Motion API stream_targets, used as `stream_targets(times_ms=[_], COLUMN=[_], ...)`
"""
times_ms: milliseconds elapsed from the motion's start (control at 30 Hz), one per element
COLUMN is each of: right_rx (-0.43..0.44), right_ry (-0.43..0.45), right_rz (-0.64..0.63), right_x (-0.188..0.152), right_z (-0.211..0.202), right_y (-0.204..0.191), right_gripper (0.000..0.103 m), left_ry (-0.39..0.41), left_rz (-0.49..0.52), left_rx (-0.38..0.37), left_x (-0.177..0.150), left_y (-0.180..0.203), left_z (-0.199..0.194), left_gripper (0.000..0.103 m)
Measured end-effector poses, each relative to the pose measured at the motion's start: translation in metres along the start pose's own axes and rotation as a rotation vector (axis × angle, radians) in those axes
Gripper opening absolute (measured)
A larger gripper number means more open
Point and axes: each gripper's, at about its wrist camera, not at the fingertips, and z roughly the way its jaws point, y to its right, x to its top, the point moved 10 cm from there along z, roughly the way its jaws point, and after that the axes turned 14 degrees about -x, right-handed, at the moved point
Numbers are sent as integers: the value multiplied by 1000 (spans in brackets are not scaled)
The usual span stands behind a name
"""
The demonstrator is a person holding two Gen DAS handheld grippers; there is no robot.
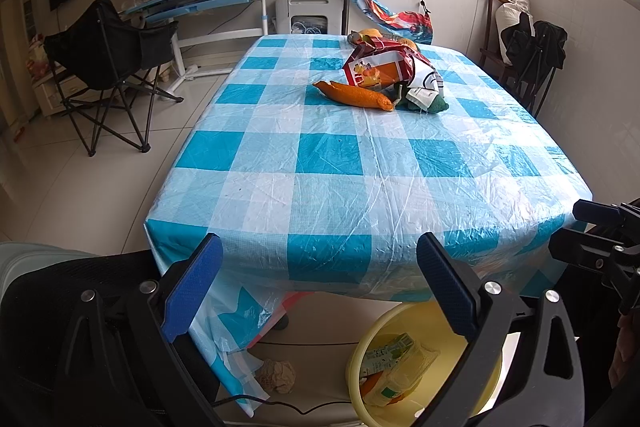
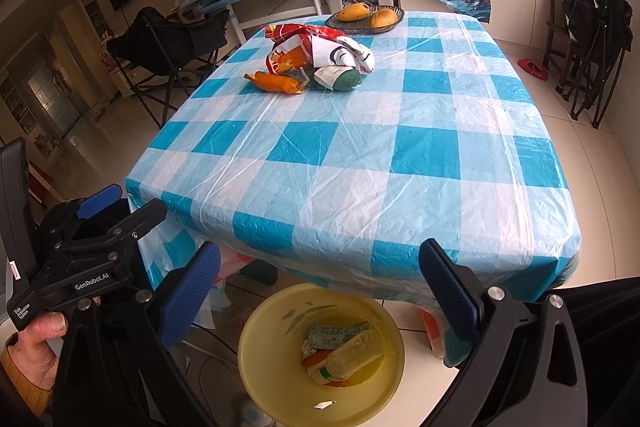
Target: Collect trash
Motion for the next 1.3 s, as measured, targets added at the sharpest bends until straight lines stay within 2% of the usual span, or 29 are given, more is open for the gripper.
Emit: stream_targets(times_ms=[1300], right_rx=[-2], right_ry=[2], right_rz=[-4], right_x=[-1], right_z=[0], right_y=[-2], right_gripper=[95], left_ry=[3], left_rz=[-9], left_rx=[-1], left_x=[1], left_y=[-4], left_z=[-1], left_gripper=[94])
